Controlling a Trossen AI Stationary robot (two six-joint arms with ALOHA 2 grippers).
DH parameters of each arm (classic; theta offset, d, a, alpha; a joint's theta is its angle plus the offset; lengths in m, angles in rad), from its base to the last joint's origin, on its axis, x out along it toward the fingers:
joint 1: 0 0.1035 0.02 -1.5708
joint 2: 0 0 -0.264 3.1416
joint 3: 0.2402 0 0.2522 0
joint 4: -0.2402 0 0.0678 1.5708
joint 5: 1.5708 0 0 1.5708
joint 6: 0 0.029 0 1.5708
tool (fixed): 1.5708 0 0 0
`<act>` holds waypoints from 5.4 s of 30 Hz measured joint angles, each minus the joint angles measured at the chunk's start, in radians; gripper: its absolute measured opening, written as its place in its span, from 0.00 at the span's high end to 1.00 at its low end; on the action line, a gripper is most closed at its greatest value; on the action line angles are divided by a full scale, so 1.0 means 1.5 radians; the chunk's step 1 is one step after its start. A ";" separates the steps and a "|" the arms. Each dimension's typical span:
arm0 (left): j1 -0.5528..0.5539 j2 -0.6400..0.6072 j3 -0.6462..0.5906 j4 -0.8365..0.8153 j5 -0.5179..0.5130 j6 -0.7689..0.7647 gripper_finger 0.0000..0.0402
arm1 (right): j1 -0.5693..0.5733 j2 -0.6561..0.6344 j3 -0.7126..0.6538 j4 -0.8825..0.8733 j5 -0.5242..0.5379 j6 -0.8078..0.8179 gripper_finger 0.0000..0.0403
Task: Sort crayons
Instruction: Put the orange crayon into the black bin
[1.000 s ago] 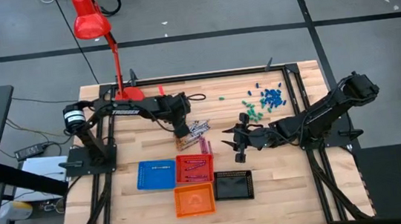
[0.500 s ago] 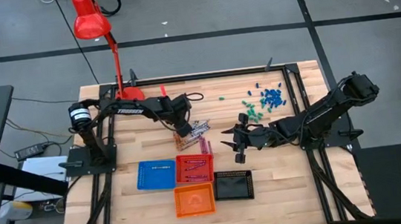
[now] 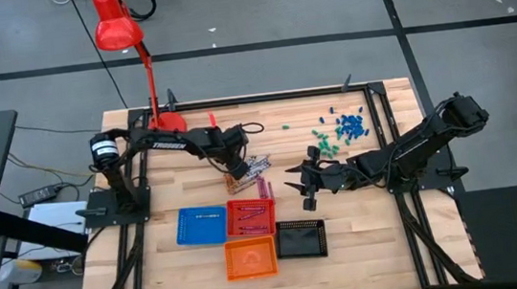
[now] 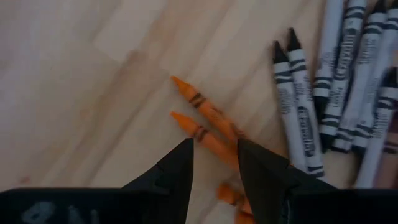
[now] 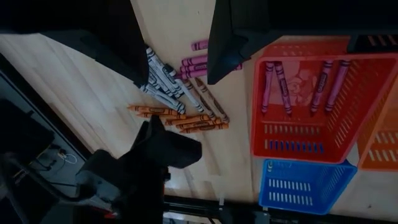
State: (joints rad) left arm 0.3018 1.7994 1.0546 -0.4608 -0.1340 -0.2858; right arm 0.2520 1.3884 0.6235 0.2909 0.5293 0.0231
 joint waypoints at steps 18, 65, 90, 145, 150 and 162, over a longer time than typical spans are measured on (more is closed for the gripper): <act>-0.006 0.036 0.002 -0.008 0.007 0.048 0.75 | 0.002 0.000 0.000 0.000 -0.006 -0.002 0.58; -0.155 -0.193 -0.001 0.009 0.293 0.053 0.90 | 0.002 0.000 0.001 -0.008 0.016 -0.002 0.58; -0.276 0.037 0.041 0.470 0.325 0.028 0.90 | -0.072 -0.106 -0.013 -0.210 0.204 0.129 0.58; -0.280 -0.018 0.098 0.629 0.142 0.361 0.90 | 0.151 -0.094 -0.015 0.087 0.082 -0.099 0.59; -0.280 -0.018 0.098 0.624 0.142 0.355 0.90 | 0.150 -0.094 -0.015 0.085 0.091 -0.100 0.69; -0.269 -0.018 0.098 0.607 0.133 0.361 0.89 | 0.149 -0.093 -0.015 0.066 0.108 -0.101 0.93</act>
State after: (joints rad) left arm -0.1019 1.7717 1.2022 0.4498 0.0650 0.2553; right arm 0.4761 1.2489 0.6003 0.3905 0.6916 -0.1278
